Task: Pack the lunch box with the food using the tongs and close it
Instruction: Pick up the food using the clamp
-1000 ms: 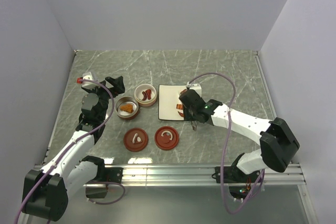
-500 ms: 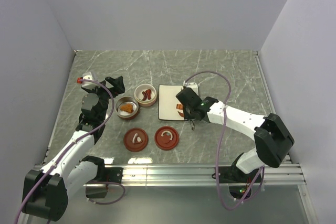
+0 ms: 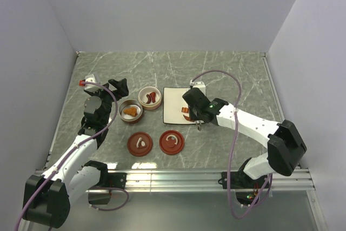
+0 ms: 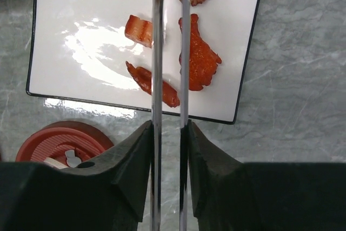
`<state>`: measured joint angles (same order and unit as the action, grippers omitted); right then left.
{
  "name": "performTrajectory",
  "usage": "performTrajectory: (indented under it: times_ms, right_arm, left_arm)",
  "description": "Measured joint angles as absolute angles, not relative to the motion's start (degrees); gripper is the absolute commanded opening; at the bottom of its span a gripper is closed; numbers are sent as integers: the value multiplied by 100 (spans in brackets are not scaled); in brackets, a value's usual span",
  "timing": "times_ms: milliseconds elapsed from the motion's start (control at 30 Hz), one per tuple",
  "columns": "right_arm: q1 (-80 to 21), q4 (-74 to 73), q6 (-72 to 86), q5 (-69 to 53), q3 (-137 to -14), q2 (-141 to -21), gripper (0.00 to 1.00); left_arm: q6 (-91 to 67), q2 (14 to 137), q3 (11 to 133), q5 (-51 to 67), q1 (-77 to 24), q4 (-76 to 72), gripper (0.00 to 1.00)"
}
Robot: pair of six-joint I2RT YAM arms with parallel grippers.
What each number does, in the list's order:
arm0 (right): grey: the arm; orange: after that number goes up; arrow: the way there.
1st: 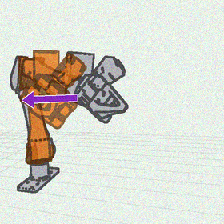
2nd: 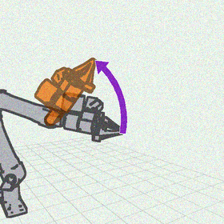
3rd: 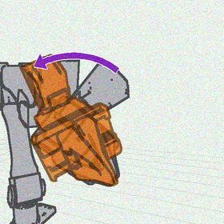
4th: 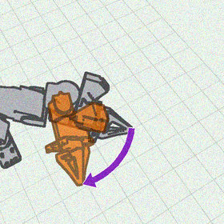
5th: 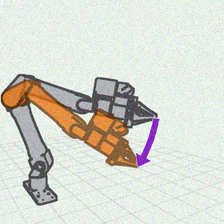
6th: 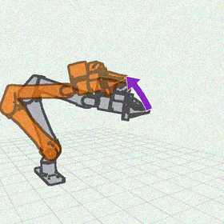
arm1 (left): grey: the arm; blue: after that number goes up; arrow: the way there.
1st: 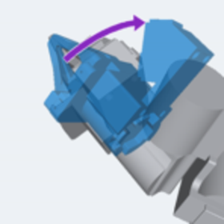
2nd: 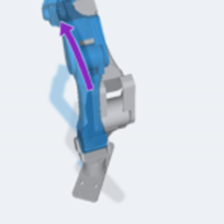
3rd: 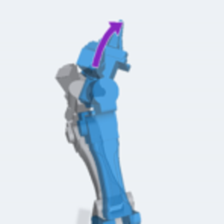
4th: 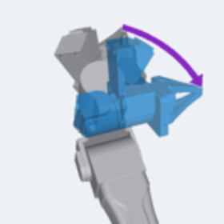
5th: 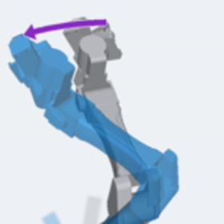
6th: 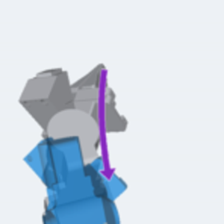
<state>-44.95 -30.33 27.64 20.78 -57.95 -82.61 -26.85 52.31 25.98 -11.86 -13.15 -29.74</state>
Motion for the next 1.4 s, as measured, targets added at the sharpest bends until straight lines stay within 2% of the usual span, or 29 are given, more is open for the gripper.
performTrajectory:
  times_ms: [133,233,1400]
  right_arm:
    - [-4495,-3103,2810,2132,-5780,-8197,49]
    - [-4495,-3138,2873,2154,-5752,-8114,52]
    - [-4495,-3424,3197,2716,-5398,-7426,53]
  left_arm:
    - [-2685,5231,2598,-1184,-1315,-2974,99]
    - [-2687,5225,2598,-1184,-1315,-2974,99]
    - [-2687,5144,2561,-1184,-1315,-2974,99]
